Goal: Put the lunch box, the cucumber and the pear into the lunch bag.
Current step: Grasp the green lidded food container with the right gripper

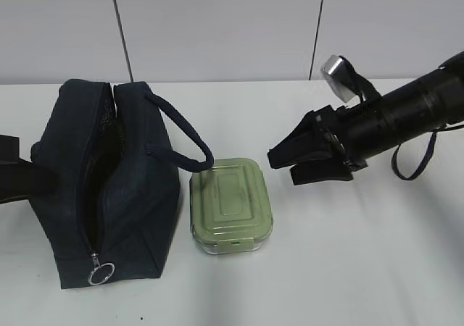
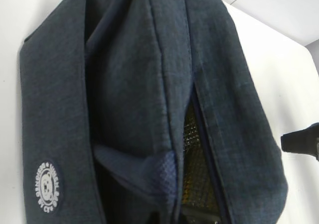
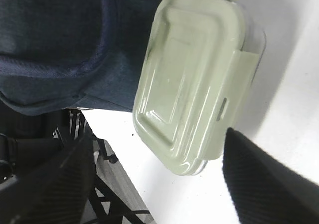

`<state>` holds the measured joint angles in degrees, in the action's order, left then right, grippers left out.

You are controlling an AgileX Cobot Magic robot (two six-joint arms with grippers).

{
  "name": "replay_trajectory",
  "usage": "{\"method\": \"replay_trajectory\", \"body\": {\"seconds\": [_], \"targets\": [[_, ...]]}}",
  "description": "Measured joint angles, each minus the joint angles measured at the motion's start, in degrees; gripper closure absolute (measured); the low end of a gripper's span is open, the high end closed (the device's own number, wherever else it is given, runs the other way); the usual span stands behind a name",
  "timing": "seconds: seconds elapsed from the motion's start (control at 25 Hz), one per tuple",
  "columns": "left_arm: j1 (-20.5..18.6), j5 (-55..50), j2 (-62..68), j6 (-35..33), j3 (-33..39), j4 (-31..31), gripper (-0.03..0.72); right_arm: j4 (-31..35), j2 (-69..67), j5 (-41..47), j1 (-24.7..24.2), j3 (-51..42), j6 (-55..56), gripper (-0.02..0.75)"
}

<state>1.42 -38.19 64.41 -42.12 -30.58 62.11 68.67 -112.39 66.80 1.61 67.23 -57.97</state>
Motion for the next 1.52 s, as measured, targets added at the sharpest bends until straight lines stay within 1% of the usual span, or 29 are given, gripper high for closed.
{"method": "replay_trajectory", "body": {"seconds": [0.16,0.32,0.72,1.16,1.4,1.52], "targets": [[0.0,0.0,0.0,0.0,0.0,0.0,0.704,-0.2,-1.7,-0.7,2.6,0.0,0.0,0.118],[0.0,-0.2,0.0,0.0,0.0,0.0,0.704,-0.1,-5.6,-1.6,2.9,0.0,0.0,0.118],[0.0,-1.0,0.0,0.0,0.0,0.0,0.704,7.0,-12.2,-1.0,2.9,0.1,-3.2,0.119],[0.0,-1.1,0.0,0.0,0.0,0.0,0.704,8.3,-12.2,-2.2,3.2,0.1,-4.5,0.119],[0.0,-1.1,0.0,0.0,0.0,0.0,0.704,7.7,-12.2,-5.6,6.5,1.8,-4.6,0.121],[0.0,-1.2,0.0,0.0,0.0,0.0,0.704,7.5,-12.3,-6.2,6.8,3.2,-4.6,0.134]]}}
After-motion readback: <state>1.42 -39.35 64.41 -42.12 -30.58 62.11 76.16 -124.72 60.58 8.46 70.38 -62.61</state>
